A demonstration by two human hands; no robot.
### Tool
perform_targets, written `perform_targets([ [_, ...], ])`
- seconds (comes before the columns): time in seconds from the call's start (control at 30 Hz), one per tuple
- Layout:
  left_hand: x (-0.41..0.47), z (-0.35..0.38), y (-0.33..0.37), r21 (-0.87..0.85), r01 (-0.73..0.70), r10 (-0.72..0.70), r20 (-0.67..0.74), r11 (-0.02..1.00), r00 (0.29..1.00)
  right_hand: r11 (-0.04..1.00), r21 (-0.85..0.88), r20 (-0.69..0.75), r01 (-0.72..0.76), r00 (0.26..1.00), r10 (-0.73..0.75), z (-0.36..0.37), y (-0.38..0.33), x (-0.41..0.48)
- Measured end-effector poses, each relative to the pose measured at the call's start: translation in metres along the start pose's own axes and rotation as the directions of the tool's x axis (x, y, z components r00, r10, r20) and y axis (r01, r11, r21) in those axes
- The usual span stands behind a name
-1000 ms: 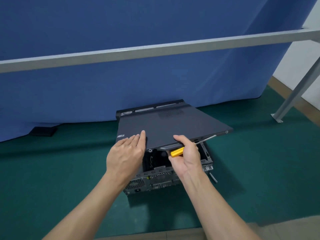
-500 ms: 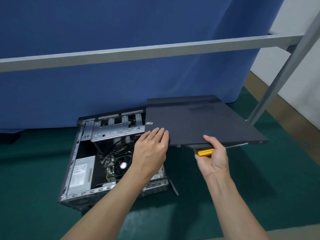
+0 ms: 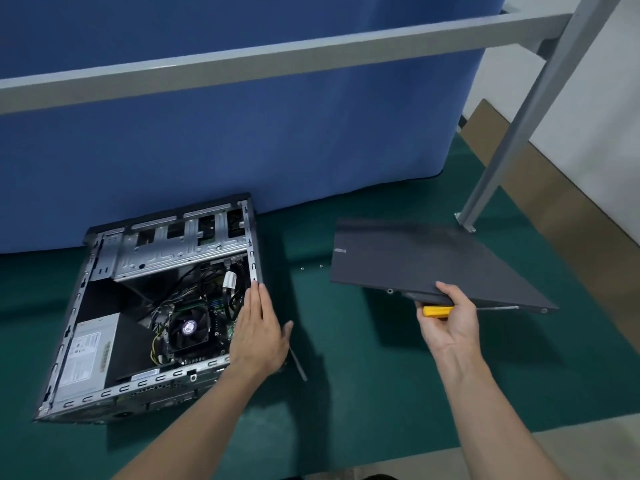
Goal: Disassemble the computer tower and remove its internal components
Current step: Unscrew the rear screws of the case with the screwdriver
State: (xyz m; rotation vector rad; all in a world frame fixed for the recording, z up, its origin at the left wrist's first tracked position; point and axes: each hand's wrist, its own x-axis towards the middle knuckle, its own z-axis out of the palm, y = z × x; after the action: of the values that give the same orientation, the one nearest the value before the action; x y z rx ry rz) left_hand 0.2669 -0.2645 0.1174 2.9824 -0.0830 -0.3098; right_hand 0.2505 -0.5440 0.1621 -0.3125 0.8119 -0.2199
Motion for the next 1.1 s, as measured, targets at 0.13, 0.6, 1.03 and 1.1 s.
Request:
perform_targets([
  [0.13, 0.002, 0.001, 0.001, 0.002, 0.003, -0.003, 0.022, 1.000, 1.000, 0.999, -0.032, -0.066, -0.034, 0.997, 0.032, -0.018, 0.006, 0.013],
  [0.6, 0.001, -0.002, 0.003, -0.042, 0.013, -0.011, 0.040, 0.999, 0.999, 0.900, -0.426, -0.539, -0.095, 0.826, -0.168, -0.083, 0.042, 0.041],
  [1.03, 0.000, -0.002, 0.001, -0.086, 0.006, -0.003, 0.037, 0.996, 0.999, 0.542, -0.748, -0.525, -0.384, 0.841, -0.130, -0.105, 0.045, 0.046],
  [1.1, -0.001, -0.003, 0.000, -0.093, -0.005, 0.009, 0.046, 0.996, 0.999, 0.518, -0.761, -0.523, -0.389, 0.841, -0.137, -0.105, 0.046, 0.042],
])
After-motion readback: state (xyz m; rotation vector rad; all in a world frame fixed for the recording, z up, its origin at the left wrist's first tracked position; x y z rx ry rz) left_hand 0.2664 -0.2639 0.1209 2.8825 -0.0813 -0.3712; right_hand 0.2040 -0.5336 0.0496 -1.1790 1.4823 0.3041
